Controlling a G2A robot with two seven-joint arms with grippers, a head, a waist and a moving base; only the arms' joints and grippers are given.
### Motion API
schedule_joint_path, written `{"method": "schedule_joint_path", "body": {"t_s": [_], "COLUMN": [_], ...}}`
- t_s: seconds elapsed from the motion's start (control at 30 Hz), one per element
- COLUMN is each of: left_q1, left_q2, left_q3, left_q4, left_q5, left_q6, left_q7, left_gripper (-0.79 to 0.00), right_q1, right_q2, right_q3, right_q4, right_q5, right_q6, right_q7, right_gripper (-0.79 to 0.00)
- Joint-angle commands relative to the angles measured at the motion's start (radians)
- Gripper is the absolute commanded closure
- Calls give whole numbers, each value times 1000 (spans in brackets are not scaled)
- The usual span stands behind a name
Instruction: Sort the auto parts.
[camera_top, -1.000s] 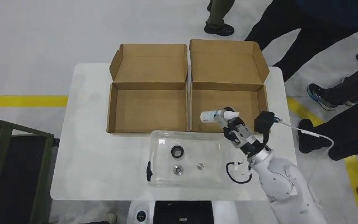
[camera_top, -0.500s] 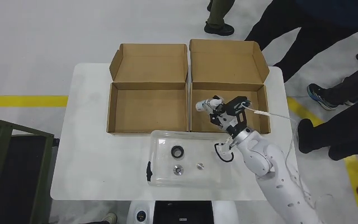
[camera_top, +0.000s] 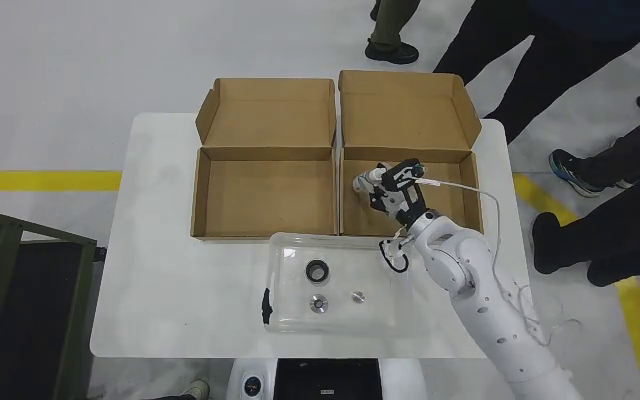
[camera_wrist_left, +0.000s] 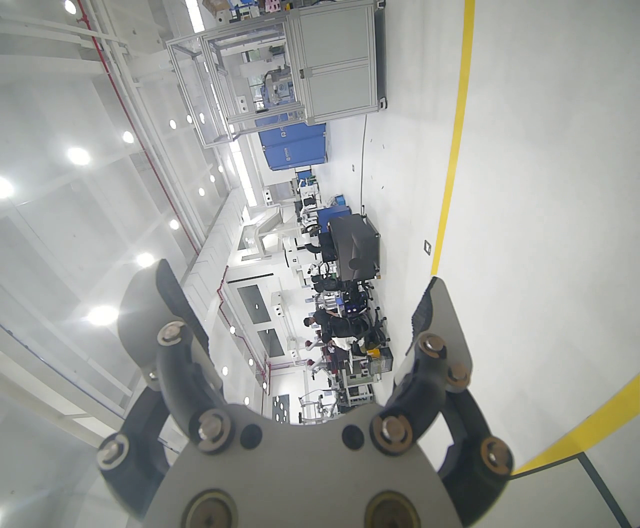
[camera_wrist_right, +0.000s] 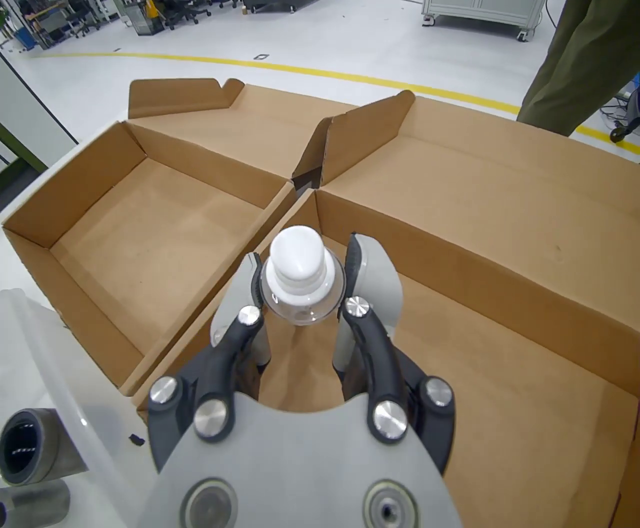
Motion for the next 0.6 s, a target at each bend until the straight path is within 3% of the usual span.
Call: {"method": "schedule_joint_path", "body": {"t_s": [0.0,0.03,0.2,0.27,0.3,0.57], "left_q1": [0,0,0,0,0,0], "left_q2": [0,0,0,0,0,0], "left_q3": [0,0,0,0,0,0], "left_q4": [0,0,0,0,0,0], "left_q5": [0,0,0,0,0,0], "left_q6": [0,0,0,0,0,0], "left_q7": [0,0,0,0,0,0], "left_gripper": [-785,-785,-785,-785,-785,-785], "right_q1": [8,12,24,25,25,0], "right_q2": [-3,-4,-9,-11,-12,-11], "right_q3": [-9,-13,-25,-25,-24,12], "right_q4": [14,20,35,38,38,-6], "right_q5": [-9,-16,-37,-40,-41,-23], "right_q6": [3,6,10,11,12,8], "right_q7": [7,10,16,17,17,-5], "right_gripper": [-80,-163,-388,-730,-785,-785]}}
